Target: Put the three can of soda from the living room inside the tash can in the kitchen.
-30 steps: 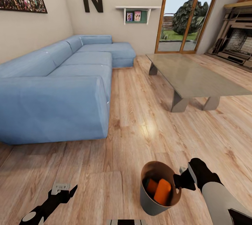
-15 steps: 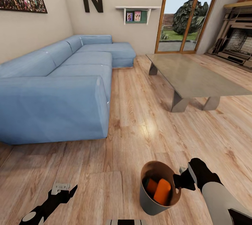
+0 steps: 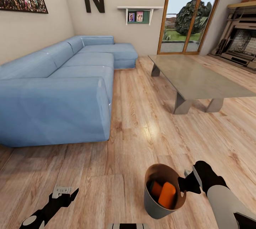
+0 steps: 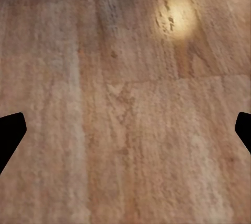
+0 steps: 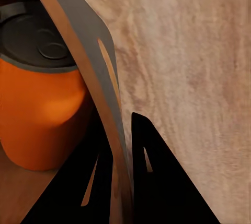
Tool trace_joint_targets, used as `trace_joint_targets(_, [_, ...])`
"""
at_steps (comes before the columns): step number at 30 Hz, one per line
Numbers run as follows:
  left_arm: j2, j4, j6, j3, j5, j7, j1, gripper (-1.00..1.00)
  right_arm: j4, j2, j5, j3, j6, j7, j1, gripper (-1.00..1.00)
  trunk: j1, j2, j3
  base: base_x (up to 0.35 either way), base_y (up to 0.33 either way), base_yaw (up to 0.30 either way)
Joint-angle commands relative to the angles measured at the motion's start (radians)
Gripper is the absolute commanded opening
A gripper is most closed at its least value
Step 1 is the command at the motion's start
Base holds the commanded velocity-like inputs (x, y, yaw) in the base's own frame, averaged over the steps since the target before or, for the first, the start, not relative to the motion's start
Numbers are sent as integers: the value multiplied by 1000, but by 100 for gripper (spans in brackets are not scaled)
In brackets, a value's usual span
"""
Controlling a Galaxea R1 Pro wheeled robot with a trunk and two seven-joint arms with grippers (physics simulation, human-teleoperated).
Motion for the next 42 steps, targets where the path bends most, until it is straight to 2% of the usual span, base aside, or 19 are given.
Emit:
trace_joint_targets(1, [0, 1, 0, 0, 0, 0, 0, 100, 0, 0, -28, -2, 4, 6, 0, -100, 0, 0, 0, 0, 0, 0])
trace_joint_targets(12, [0, 4, 0, 0, 0, 0, -1, 100, 0, -1, -28, -2, 4, 6, 0, -100, 4, -2, -39, 0, 0, 0])
trace_joint_targets(36, [0, 5, 0, 0, 0, 0, 0, 100, 0, 2, -28, 0, 3, 6, 0, -100, 4, -2, -39, 0, 0, 0])
trace_joint_targets(37, [0, 5, 0, 0, 0, 0, -1, 100, 0, 1, -28, 0, 3, 6, 0, 100, 4, -2, -39, 0, 0, 0])
trace_joint_targets(42, [0, 4, 0, 0, 0, 0, 0, 100, 0, 2, -28, 0, 3, 6, 0, 100, 4, -2, -39, 0, 0, 0])
